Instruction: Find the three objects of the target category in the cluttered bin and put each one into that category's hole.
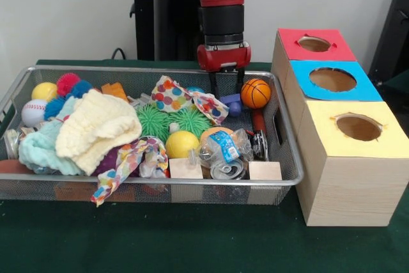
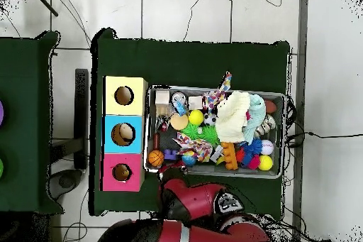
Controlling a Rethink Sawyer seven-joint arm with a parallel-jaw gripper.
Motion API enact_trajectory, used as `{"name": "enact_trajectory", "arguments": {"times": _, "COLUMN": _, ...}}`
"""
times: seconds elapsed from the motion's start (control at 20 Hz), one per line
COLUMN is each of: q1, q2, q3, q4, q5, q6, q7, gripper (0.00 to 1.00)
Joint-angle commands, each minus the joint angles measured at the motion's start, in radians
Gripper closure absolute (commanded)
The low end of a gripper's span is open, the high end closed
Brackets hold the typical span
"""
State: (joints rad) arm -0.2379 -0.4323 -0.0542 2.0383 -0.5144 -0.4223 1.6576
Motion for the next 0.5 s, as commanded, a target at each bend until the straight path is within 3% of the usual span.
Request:
{"name": "enact_trajectory", "arguments": {"times": 0.05, "q1": 0.023, "q2": 0.057, "q3": 0.056, "q4": 0.085, "q5": 0.09, "q6": 0.094, "q7": 0.236, "gripper": 0.0}}
{"name": "enact_trajectory", "arguments": {"times": 0.3, "q1": -0.049, "q2": -0.126, "q3": 0.04, "q4": 0.17, "q5": 0.047, "q6": 0.212, "q7": 0.165, "gripper": 0.0}}
{"name": "enact_trajectory", "arguments": {"times": 0.4, "q1": -0.13, "q2": -0.199, "q3": 0.106, "q4": 0.182, "q5": 0.016, "q6": 0.288, "q7": 0.131, "gripper": 0.0}}
{"name": "enact_trajectory", "arguments": {"times": 0.5, "q1": -0.191, "q2": -0.294, "q3": 0.172, "q4": 0.18, "q5": 0.023, "q6": 0.429, "q7": 0.058, "gripper": 0.0}}
